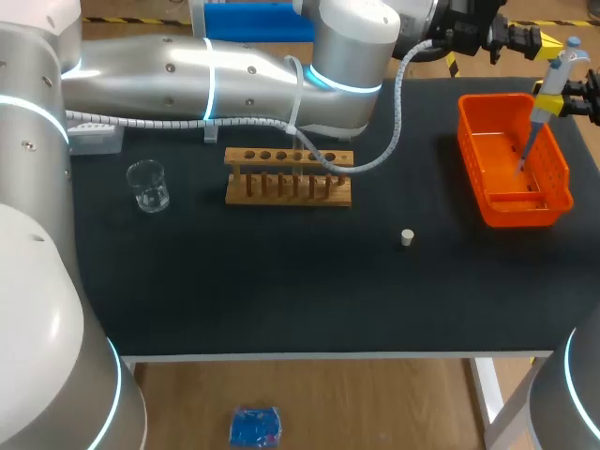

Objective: Invert the test tube, pick up the pipette, mount the tip to pipette, aspirate from beaker and dispense into the tube, eject the tip, return the pipette, and cap with the stopper.

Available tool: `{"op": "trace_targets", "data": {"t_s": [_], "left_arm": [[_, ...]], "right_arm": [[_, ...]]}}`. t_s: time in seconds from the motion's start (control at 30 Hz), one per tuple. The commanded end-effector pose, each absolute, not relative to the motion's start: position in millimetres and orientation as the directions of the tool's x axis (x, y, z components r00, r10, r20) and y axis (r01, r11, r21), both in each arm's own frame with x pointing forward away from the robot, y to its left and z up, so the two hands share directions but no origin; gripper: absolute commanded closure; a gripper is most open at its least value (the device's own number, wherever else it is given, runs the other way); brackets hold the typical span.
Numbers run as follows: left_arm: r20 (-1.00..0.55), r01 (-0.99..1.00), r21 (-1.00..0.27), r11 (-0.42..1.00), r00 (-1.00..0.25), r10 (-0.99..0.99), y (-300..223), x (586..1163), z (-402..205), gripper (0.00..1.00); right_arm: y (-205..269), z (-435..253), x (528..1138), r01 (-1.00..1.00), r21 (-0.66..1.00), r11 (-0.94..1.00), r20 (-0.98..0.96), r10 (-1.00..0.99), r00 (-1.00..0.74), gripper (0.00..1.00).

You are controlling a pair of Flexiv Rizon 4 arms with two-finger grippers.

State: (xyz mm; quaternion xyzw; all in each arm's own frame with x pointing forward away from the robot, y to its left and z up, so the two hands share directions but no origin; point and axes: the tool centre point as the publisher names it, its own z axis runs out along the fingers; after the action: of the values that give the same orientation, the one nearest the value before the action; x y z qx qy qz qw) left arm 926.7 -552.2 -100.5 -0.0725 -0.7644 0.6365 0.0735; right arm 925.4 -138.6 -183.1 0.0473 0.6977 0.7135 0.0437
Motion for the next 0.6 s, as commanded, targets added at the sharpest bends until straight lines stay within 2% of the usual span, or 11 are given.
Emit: {"op": "trace_targets", "data": {"t_s": [0.03, 0.37, 0.6], "left_arm": [[0.023, 0.015, -0.984, 0.18, -0.978, 0.207, -556.0, 926.7, -108.1, 1.0], [0.039, 0.001, -0.981, 0.195, -0.979, 0.201, -557.0, 925.2, -116.1, 1.0], [-0.005, 0.038, -0.984, 0.176, -0.983, 0.183, -554.5, 922.1, -114.9, 1.0]], "right_arm": [[-138.6, -179.5, 927.1, 0.003, 1.0, -0.022, 0.006, 0.125, -0.992, 1.0], [-138.6, -179.5, 927.1, 0.003, 1.0, -0.022, 0.006, 0.125, -0.992, 1.0], [-138.6, -179.5, 927.1, 0.003, 1.0, -0.022, 0.006, 0.125, -0.992, 1.0]]}}
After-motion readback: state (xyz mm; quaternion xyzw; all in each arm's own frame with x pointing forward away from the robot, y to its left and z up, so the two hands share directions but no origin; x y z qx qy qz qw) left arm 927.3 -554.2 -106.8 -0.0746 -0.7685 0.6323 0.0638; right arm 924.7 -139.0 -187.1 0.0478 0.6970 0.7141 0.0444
